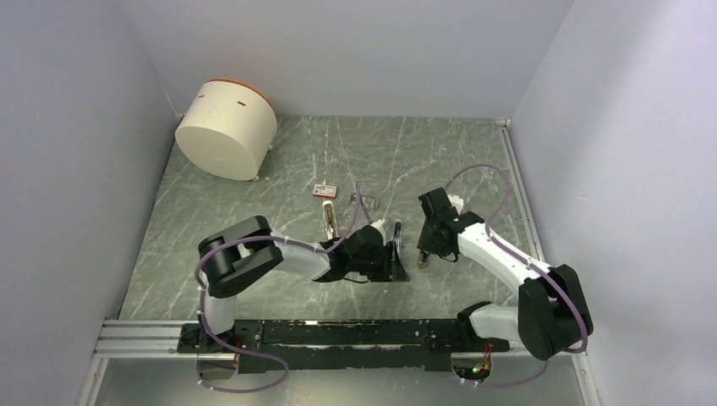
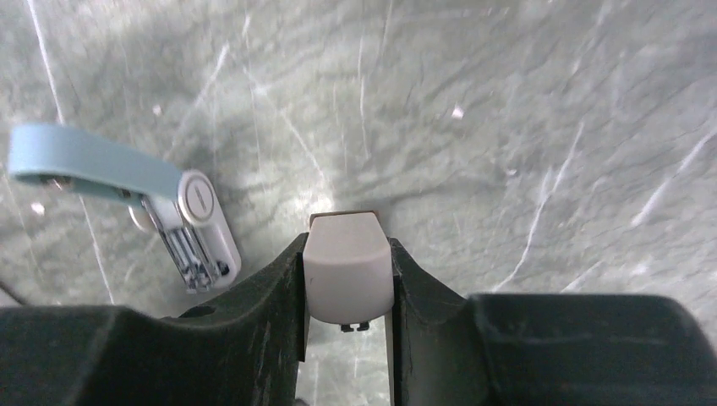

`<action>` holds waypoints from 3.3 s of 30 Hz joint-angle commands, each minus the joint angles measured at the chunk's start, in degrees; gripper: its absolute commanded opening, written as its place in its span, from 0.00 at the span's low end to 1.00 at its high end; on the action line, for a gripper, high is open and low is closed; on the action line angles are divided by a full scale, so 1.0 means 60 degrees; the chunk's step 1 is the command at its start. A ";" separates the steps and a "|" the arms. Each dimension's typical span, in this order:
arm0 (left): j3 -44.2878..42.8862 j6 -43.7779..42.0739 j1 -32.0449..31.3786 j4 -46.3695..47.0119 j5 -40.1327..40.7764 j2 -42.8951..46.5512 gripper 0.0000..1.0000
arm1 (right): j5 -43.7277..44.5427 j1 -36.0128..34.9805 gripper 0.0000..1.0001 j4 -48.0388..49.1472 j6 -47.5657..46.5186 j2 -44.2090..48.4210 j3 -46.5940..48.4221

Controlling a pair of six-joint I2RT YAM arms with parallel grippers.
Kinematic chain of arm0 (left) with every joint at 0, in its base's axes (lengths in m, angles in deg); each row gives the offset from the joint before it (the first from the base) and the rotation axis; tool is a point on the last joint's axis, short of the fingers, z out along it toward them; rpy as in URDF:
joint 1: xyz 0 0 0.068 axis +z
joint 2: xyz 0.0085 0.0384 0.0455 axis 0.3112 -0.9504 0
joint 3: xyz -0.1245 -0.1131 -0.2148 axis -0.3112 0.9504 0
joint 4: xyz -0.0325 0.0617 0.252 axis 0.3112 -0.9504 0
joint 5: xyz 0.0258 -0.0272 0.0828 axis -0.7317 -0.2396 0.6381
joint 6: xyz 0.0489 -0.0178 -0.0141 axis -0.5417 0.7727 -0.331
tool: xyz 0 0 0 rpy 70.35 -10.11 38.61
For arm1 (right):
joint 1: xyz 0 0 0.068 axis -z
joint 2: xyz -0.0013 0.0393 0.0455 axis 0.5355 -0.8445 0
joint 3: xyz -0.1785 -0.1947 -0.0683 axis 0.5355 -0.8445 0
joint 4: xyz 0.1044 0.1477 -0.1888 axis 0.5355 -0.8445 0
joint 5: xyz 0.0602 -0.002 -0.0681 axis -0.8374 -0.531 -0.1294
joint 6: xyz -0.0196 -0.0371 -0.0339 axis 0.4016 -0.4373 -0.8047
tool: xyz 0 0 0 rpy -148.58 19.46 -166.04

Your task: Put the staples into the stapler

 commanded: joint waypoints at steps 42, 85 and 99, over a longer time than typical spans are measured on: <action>-0.0544 -0.6503 0.0498 -0.6411 0.7808 0.9055 0.70 | -0.0590 -0.0237 0.56 0.1606 -0.1611 -0.0298 0.2655; -0.0728 -0.5864 0.0688 -0.7538 0.9962 0.8654 0.74 | 0.0456 -0.1161 0.25 0.0789 -0.2061 -0.9187 0.9021; -0.0597 -0.5760 0.0703 -0.7508 0.9726 0.8645 0.73 | -0.0087 -0.1530 0.20 -0.0088 -0.2003 -0.8029 0.7964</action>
